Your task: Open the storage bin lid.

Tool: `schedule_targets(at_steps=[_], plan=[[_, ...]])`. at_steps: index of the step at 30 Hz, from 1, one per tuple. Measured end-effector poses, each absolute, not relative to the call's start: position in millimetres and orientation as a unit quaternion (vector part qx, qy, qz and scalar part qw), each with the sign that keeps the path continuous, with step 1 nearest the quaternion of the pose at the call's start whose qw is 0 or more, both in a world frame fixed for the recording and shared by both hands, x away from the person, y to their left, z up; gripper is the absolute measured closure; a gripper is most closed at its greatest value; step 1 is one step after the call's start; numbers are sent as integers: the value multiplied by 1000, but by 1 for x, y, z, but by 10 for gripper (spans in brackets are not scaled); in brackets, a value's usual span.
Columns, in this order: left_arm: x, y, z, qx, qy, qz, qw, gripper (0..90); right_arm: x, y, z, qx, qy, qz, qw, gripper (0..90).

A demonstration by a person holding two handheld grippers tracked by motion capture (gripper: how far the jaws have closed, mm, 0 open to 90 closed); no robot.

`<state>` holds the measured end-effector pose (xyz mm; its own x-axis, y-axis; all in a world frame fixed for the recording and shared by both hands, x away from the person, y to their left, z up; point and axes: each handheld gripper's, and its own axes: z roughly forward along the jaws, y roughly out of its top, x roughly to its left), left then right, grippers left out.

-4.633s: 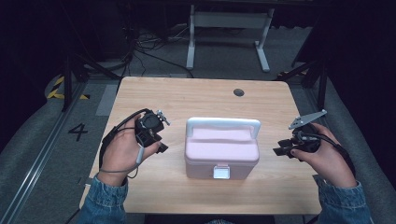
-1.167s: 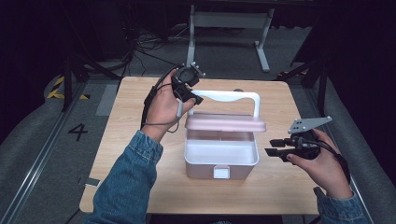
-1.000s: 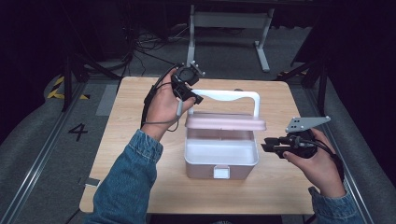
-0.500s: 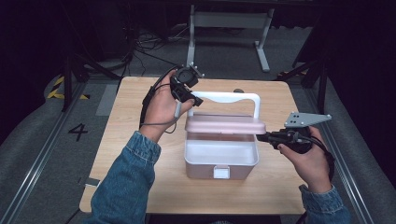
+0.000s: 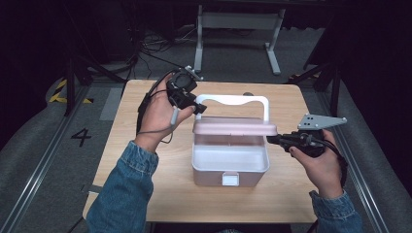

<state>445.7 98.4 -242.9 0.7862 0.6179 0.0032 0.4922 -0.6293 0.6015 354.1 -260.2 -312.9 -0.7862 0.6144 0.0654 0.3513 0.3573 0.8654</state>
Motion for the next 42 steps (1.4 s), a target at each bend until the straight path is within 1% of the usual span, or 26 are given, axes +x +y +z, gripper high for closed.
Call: schedule_targets(at_steps=[5,8,10,16,21,26,29,31,33,37,40,42], plan=[[434,121,-239,885,326,119,309,454,356,-263,-309,301,804,492,145,900],[430,130,-241,883,337,121,304,455,359,-263,-307,302,798,499,150,900],[426,137,-246,884,348,118,290,456,362,-263,-306,301,797,500,154,900],[422,144,-258,888,350,112,276,450,368,-264,-305,302,791,508,160,900],[416,144,-264,894,337,110,274,467,374,-264,-304,304,783,516,167,900],[411,139,-267,897,318,109,288,481,382,-264,-302,309,776,521,175,900],[411,137,-268,892,305,120,310,479,385,-265,-301,311,774,522,177,900],[412,135,-269,890,294,128,325,458,387,-265,-300,312,774,522,178,900],[413,130,-271,885,276,148,345,430,389,-265,-300,314,773,522,179,900],[414,121,-269,885,260,149,356,402,391,-265,-300,317,773,521,176,900],[419,113,-268,880,243,152,378,404,391,-265,-300,318,772,521,175,900],[421,109,-268,879,234,156,384,425,392,-265,-300,318,773,521,176,900]])
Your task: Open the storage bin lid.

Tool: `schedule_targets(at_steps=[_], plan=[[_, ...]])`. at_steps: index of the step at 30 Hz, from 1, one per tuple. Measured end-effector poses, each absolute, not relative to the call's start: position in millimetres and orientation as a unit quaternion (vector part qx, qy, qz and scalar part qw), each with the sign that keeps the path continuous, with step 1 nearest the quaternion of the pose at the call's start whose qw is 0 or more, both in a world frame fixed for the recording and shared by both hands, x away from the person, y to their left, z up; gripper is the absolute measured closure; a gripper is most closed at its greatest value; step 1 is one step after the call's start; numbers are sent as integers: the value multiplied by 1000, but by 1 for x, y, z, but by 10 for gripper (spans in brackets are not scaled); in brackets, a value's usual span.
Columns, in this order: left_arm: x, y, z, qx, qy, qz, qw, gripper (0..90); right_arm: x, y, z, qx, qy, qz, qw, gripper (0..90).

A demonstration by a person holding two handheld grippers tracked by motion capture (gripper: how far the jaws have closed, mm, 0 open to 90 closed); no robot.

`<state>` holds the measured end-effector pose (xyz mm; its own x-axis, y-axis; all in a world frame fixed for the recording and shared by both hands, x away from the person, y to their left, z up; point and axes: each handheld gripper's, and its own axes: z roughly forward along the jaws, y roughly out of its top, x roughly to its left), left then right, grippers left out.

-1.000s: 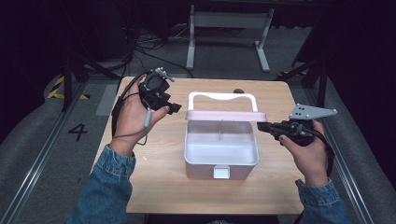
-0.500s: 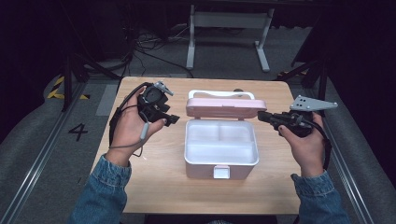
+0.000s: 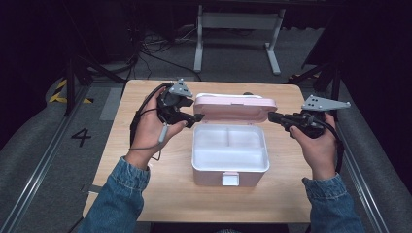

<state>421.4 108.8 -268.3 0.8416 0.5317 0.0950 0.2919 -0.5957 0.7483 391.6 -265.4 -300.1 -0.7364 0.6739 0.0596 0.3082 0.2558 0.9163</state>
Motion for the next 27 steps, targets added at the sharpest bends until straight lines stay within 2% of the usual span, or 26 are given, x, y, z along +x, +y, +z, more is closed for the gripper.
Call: schedule_targets(at_steps=[6,8,12,27], plan=[[425,100,-266,873,220,171,401,545,392,-267,-300,319,772,521,173,900],[426,100,-265,873,220,173,399,554,392,-267,-300,319,772,521,173,900],[427,103,-263,870,237,167,400,670,391,-268,-300,319,773,521,171,900],[445,100,-255,872,258,160,383,727,370,-291,-300,337,768,513,181,867]])
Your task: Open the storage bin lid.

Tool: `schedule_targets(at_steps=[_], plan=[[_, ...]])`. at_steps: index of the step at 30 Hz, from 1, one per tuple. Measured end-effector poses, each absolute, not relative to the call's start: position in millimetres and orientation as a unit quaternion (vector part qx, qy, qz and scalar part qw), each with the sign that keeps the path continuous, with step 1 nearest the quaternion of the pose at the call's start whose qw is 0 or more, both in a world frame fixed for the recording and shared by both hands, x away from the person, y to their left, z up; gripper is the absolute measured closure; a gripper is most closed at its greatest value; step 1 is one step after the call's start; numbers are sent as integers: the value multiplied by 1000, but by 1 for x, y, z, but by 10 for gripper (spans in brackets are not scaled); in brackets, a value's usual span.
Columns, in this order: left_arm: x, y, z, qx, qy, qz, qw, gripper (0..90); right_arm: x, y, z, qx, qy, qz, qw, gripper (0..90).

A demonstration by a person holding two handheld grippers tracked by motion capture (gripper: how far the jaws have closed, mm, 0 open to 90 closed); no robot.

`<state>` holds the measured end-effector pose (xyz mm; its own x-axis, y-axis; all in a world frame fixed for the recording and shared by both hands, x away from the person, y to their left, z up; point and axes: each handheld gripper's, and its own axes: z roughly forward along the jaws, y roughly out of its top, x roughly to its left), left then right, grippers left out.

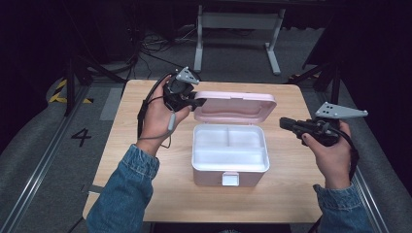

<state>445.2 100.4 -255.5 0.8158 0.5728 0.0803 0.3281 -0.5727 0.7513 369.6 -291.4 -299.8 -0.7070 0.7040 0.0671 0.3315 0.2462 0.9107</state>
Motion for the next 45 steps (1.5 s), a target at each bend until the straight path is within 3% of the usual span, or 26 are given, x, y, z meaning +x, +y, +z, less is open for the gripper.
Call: schedule_targets(at_steps=[16,24,45], plan=[[484,96,-257,864,299,142,380,728,364,-323,-316,396,763,477,182,832],[496,96,-261,863,308,140,375,716,366,-335,-326,427,771,428,200,743],[527,90,-279,869,337,147,332,714,370,-363,-357,478,792,335,176,578]])
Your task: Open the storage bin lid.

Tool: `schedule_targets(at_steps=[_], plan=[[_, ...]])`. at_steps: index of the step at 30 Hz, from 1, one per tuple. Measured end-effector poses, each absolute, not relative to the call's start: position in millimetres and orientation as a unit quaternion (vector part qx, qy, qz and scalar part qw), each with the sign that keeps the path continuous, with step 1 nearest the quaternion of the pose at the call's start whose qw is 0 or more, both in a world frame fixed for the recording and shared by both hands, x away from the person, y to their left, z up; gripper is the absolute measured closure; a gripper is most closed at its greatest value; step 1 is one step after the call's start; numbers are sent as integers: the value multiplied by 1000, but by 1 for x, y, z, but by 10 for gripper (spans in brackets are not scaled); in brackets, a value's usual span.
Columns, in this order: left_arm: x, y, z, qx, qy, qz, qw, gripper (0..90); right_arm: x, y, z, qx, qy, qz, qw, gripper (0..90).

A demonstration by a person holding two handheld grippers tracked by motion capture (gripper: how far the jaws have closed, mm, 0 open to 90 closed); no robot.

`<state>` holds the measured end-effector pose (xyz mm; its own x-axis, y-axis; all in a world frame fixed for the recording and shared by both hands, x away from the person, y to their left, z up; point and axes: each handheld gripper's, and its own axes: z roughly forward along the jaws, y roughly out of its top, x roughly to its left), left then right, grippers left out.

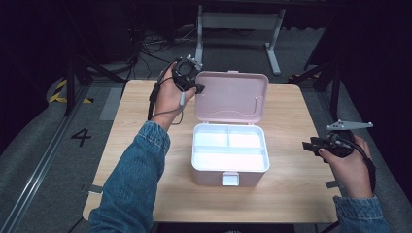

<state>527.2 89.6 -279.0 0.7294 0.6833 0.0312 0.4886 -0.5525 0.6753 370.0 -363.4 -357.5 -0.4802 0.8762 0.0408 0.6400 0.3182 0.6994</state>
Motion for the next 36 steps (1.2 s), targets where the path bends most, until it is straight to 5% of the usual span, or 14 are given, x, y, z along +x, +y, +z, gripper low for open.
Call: schedule_targets(at_steps=[36], plan=[[569,85,-324,872,384,103,284,665,374,-369,-358,485,775,367,172,561]])
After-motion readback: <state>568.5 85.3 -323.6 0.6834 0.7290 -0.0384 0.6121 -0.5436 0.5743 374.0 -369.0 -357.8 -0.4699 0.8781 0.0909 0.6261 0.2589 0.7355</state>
